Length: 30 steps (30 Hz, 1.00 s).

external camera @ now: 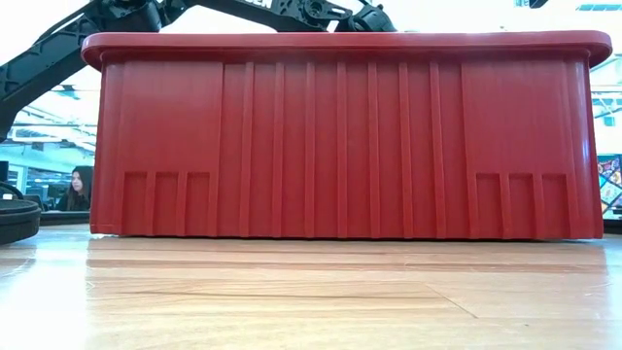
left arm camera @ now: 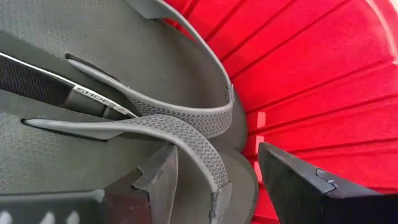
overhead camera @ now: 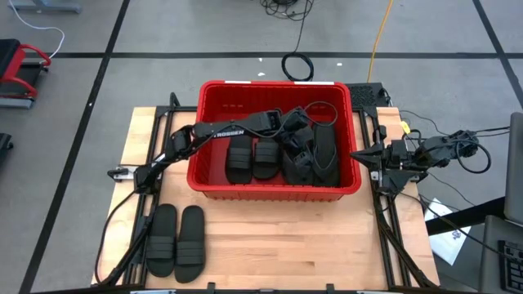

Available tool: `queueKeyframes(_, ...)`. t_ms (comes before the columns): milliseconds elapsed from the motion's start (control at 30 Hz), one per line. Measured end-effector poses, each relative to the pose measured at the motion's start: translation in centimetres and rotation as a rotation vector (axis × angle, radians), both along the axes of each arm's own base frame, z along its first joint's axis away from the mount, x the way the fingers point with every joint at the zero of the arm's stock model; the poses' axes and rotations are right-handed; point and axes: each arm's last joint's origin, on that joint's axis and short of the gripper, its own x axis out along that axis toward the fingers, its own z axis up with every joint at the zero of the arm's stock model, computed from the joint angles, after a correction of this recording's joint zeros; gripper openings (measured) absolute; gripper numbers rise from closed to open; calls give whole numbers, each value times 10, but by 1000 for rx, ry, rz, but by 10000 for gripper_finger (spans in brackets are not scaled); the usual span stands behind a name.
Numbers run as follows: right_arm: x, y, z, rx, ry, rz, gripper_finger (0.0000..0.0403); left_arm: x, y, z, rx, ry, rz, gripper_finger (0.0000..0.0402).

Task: Pick and place slides into bin
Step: Put the right slipper into the bin

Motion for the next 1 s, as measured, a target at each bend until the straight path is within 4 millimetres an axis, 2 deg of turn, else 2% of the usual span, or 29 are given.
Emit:
queueKeyframes(267,0,0,0,-1,1,0,0,-1,2,0,-16,-8,-26,214)
queueKeyframes(700,0,0,0,-1,1,0,0,-10,9,-6,76,83,-11,214)
queueKeyframes(833,0,0,0,0,1,0,0,-17,19,10,104,61,25,214)
queueKeyframes(900,0,0,0,2,3,0,0,-27,27,29,128,38,60,214)
queueKeyframes(1000,0,0,0,1,2,-2,0,-48,33,69,187,-15,105,214)
